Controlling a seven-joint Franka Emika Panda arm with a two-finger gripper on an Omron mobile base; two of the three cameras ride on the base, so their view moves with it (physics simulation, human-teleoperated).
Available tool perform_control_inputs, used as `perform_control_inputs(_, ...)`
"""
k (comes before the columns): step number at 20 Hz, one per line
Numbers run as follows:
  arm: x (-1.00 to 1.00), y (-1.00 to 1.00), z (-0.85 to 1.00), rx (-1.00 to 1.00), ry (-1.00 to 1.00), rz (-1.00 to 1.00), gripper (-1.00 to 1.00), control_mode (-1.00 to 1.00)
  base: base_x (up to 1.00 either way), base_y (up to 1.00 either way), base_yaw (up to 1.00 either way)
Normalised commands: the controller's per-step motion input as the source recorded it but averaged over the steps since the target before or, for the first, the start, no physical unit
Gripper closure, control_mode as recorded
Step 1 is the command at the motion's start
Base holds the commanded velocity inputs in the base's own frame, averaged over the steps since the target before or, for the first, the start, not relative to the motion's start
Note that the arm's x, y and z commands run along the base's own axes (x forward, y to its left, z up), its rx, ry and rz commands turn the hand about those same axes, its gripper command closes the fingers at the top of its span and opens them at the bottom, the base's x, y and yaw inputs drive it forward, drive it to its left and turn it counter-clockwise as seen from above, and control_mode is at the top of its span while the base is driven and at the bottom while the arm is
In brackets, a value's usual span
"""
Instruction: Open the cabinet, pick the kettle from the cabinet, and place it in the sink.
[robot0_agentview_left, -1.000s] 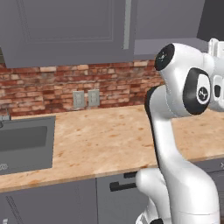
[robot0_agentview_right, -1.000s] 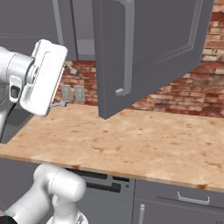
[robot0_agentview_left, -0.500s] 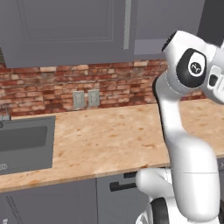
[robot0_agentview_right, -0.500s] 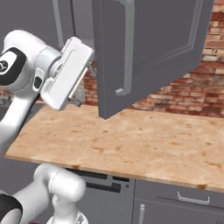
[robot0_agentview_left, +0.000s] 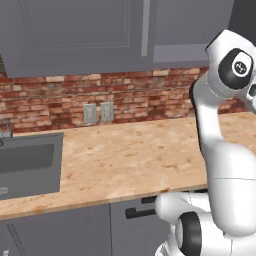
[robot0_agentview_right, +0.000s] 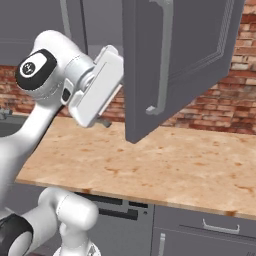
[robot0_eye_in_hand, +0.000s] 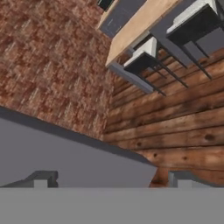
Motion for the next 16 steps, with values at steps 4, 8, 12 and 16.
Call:
perform_control_inputs(4, -0.12, -0.51, -0.13, 0.0, -0.15, -0.01, -1.0, -1.0, 0.0, 0.0, 0.0)
perform_control_inputs(8, -0.01, -0.61, -0.13, 0.0, -0.07, 0.01, -1.0, -1.0, 0.0, 0.0, 0.0)
perform_control_inputs(12, 0.0, -0.61, -0.13, 0.0, -0.04, 0.13, -1.0, -1.0, 0.0, 0.0, 0.0)
perform_control_inputs(16, 0.1, -0.55, -0.17, 0.0, 0.0, 0.2, -1.0, -1.0, 0.0, 0.0, 0.0)
